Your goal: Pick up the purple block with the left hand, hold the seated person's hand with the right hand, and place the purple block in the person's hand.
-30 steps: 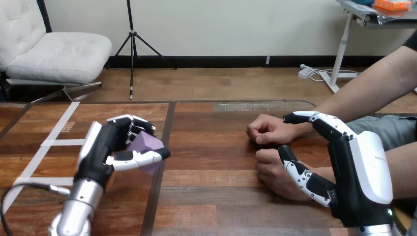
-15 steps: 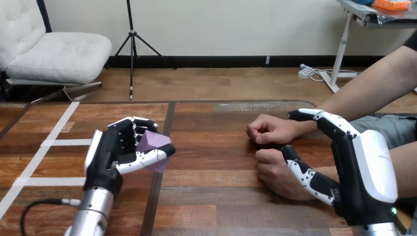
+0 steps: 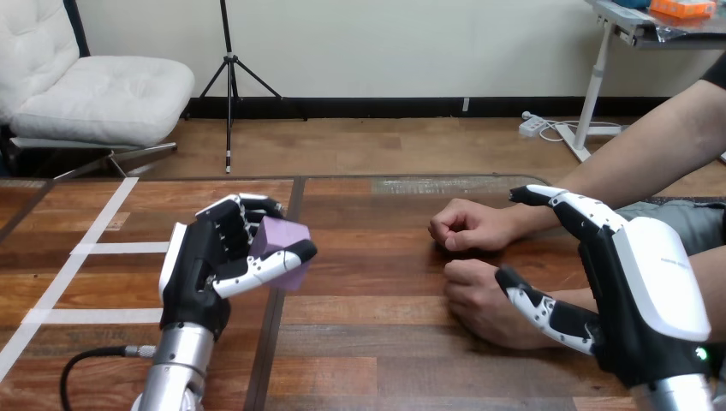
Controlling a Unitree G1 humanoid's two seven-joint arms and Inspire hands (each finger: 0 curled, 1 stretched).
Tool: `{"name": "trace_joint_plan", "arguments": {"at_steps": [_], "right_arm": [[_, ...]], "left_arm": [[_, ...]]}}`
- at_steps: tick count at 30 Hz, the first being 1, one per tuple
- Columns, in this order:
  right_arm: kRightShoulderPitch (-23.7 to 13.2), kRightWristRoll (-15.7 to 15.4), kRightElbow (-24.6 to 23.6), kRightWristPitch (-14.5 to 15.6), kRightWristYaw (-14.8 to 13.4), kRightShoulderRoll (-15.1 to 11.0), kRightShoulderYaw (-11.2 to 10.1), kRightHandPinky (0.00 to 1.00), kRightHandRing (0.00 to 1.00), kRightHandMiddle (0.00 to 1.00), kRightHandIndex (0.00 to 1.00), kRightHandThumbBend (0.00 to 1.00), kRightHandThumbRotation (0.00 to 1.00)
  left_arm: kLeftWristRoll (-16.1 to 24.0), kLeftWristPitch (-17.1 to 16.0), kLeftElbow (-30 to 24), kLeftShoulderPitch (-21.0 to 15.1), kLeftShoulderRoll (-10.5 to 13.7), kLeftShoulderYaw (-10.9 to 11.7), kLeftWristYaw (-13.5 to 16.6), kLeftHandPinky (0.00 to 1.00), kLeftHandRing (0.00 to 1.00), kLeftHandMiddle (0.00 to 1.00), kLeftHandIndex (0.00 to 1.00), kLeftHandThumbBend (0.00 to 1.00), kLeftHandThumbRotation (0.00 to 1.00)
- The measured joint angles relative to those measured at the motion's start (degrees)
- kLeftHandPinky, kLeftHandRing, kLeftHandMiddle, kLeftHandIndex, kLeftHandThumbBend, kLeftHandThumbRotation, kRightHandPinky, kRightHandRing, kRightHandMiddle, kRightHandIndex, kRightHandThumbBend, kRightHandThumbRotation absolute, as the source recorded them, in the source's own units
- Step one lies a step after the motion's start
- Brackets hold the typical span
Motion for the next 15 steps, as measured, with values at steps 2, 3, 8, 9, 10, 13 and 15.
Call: {"name": "trace_joint_plan", "arguments": {"at_steps": [2,3,8,9,10,13,15], "right_arm": [[0.0,-0.4,-0.7,1.2,1.3,-0.7,-0.2,0.76,0.82,0.82,0.81,0.67,0.02],[0.0,-0.5,-1.0,2.0,2.1,-1.1,-0.3,0.76,0.82,0.82,0.81,0.68,0.02],[0.0,-1.0,-2.3,4.9,5.9,-3.0,-1.3,0.75,0.81,0.83,0.82,0.76,0.00],[0.0,-1.1,-2.4,5.4,6.6,-3.4,-1.5,0.74,0.81,0.83,0.82,0.77,0.00],[0.0,-1.2,-2.4,5.7,7.1,-3.8,-1.6,0.74,0.81,0.83,0.82,0.78,0.00],[0.0,-1.5,-2.5,6.8,8.8,-5.2,-2.0,0.74,0.81,0.83,0.83,0.80,0.00],[-0.1,-1.9,-2.5,7.7,10.2,-6.3,-2.2,0.74,0.82,0.84,0.83,0.81,0.00]], "left_arm": [[-0.2,0.0,-0.3,0.0,-0.4,0.3,-0.2,0.36,0.43,0.49,0.48,0.93,0.09],[-0.3,-0.1,-0.5,0.0,-0.5,0.4,-0.3,0.36,0.43,0.49,0.48,0.93,0.08],[-0.5,-0.3,-0.9,0.0,-1.4,0.7,-0.4,0.36,0.43,0.49,0.48,0.93,0.08],[-0.5,-0.3,-0.9,0.0,-1.6,0.8,-0.4,0.36,0.43,0.48,0.48,0.93,0.08],[-0.6,-0.3,-1.0,0.0,-1.7,0.8,-0.4,0.36,0.43,0.48,0.48,0.93,0.08],[-0.6,-0.3,-1.1,0.0,-2.1,1.0,-0.4,0.36,0.42,0.48,0.48,0.93,0.08],[-0.6,-0.3,-1.1,0.0,-2.2,1.1,-0.4,0.36,0.42,0.48,0.48,0.93,0.08]]}}
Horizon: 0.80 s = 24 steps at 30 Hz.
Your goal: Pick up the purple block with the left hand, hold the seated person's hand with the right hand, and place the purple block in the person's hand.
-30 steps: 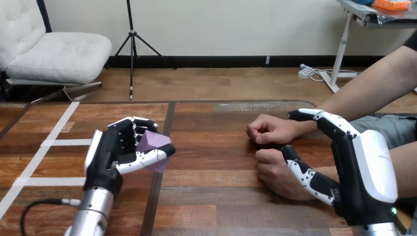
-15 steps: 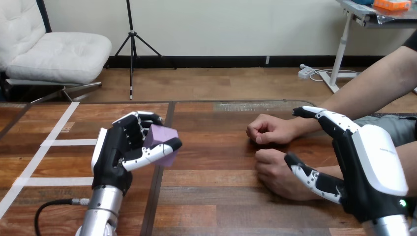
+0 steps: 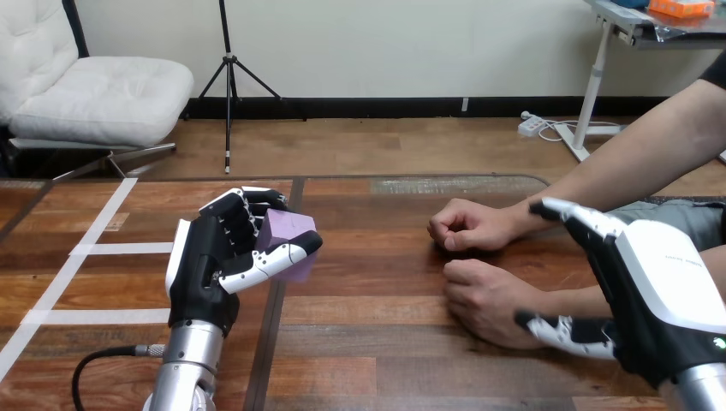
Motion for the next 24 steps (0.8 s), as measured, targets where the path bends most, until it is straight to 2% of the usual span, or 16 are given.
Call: {"name": "trace_joint_plan", "arguments": {"at_steps": [7,14,18,24], "right_arm": [[-0.4,-2.0,0.0,4.3,6.2,-3.7,-0.1,0.77,0.83,0.85,0.84,0.82,0.00],[-1.4,-3.7,0.0,9.1,12.6,-6.1,0.1,0.80,0.83,0.86,0.84,0.83,0.00],[-2.6,-4.4,0.0,11.1,15.6,-7.1,0.4,0.79,0.83,0.85,0.84,0.84,0.01],[-5.2,-5.8,0.1,12.5,18.8,-8.8,1.4,0.78,0.81,0.84,0.82,0.85,0.02]], "left_arm": [[-0.1,0.0,-0.3,0.0,-0.6,0.7,-0.1,0.35,0.42,0.48,0.48,0.94,0.08],[0.0,0.0,-0.4,0.0,-1.0,1.2,-0.1,0.35,0.42,0.48,0.48,0.94,0.08],[0.2,0.0,-0.4,0.0,-1.0,1.3,0.2,0.35,0.42,0.48,0.48,0.94,0.08],[0.4,0.0,-0.5,0.0,-1.1,1.4,0.2,0.35,0.42,0.48,0.48,0.94,0.08]]}}
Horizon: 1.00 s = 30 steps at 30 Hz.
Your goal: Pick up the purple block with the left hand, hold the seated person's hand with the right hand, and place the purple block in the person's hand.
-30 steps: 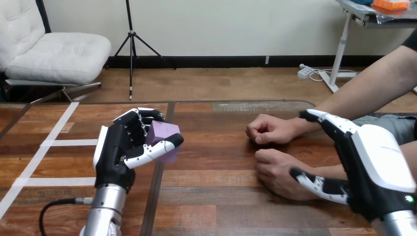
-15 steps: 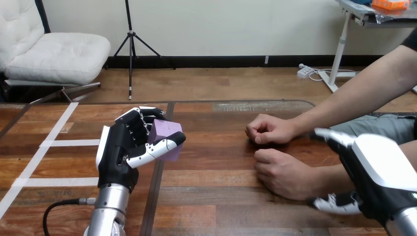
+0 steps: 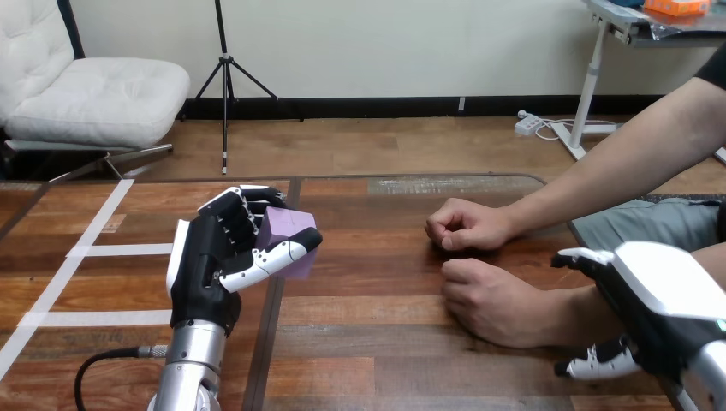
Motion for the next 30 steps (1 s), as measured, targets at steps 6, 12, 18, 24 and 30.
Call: {"name": "trace_joint_plan", "arguments": {"at_steps": [6,12,18,24,30], "right_arm": [[-2.7,-1.6,0.7,1.0,2.0,-1.5,1.5,0.76,0.80,0.83,0.81,0.87,0.01],[-4.7,-3.3,2.0,1.5,3.2,-2.2,2.7,0.76,0.80,0.82,0.81,0.88,0.01],[-6.2,-5.0,3.5,2.4,4.4,-2.9,4.2,0.76,0.80,0.82,0.81,0.88,0.01],[-7.4,-6.5,5.3,2.9,5.0,-3.9,5.7,0.76,0.80,0.82,0.81,0.88,0.02],[-8.8,-7.9,7.3,3.5,5.6,-4.0,6.6,0.78,0.81,0.83,0.81,0.87,0.03]], "left_arm": [[0.0,0.0,-0.1,0.0,-0.1,0.1,-0.3,0.35,0.42,0.48,0.48,0.94,0.06],[-0.6,0.0,-0.1,0.0,-0.1,0.3,-1.2,0.36,0.42,0.48,0.48,0.94,0.05],[-0.6,0.0,-0.1,0.0,-0.1,0.4,-1.2,0.36,0.42,0.48,0.48,0.94,0.06],[-0.7,-0.1,-0.1,0.0,-0.1,0.6,-1.3,0.35,0.42,0.48,0.48,0.94,0.06],[-0.9,-0.1,-0.1,0.0,-0.1,0.7,-1.3,0.35,0.42,0.48,0.48,0.94,0.06]]}}
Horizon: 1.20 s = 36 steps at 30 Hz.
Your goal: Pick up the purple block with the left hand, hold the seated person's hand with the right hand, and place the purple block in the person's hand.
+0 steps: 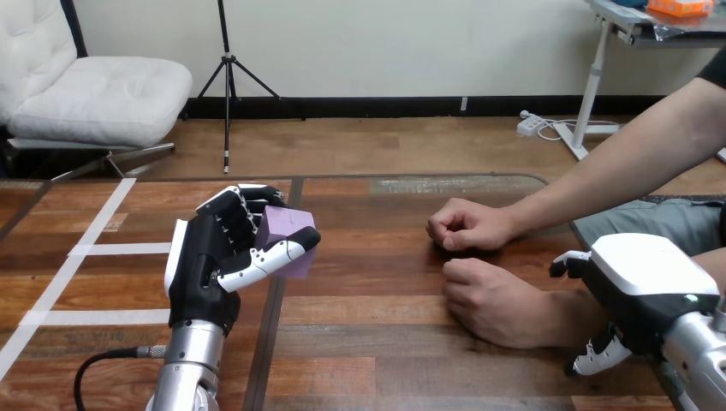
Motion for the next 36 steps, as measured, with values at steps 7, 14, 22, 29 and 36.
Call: {"name": "trace_joint_plan", "arguments": {"at_steps": [7,14,22,29,36], "right_arm": [[-1.6,-1.1,2.4,0.5,0.4,-0.2,1.3,0.79,0.81,0.83,0.81,0.86,0.04],[-3.0,-1.9,4.6,0.4,0.4,-1.3,2.6,0.80,0.82,0.83,0.81,0.86,0.07],[-4.9,-3.0,7.0,0.5,0.8,-2.4,4.0,0.81,0.82,0.83,0.81,0.84,0.09],[-6.3,-3.6,8.9,0.3,1.1,-2.6,5.3,0.82,0.82,0.83,0.81,0.82,0.11],[-7.4,-4.3,10.4,-0.2,1.5,-3.5,6.9,0.82,0.82,0.82,0.81,0.82,0.12]], "left_arm": [[0.0,0.0,0.0,0.0,0.0,0.0,0.0,0.35,0.42,0.48,0.48,0.94,0.06],[0.0,0.0,0.0,0.0,0.0,0.0,0.0,0.35,0.42,0.48,0.48,0.94,0.07],[0.1,0.0,0.0,0.0,0.1,0.1,0.0,0.36,0.42,0.48,0.48,0.93,0.07],[0.1,0.0,0.0,0.0,0.1,0.1,0.0,0.36,0.42,0.48,0.48,0.94,0.07],[0.1,0.0,0.0,0.0,0.1,0.1,0.1,0.35,0.42,0.48,0.48,0.94,0.06]]}}
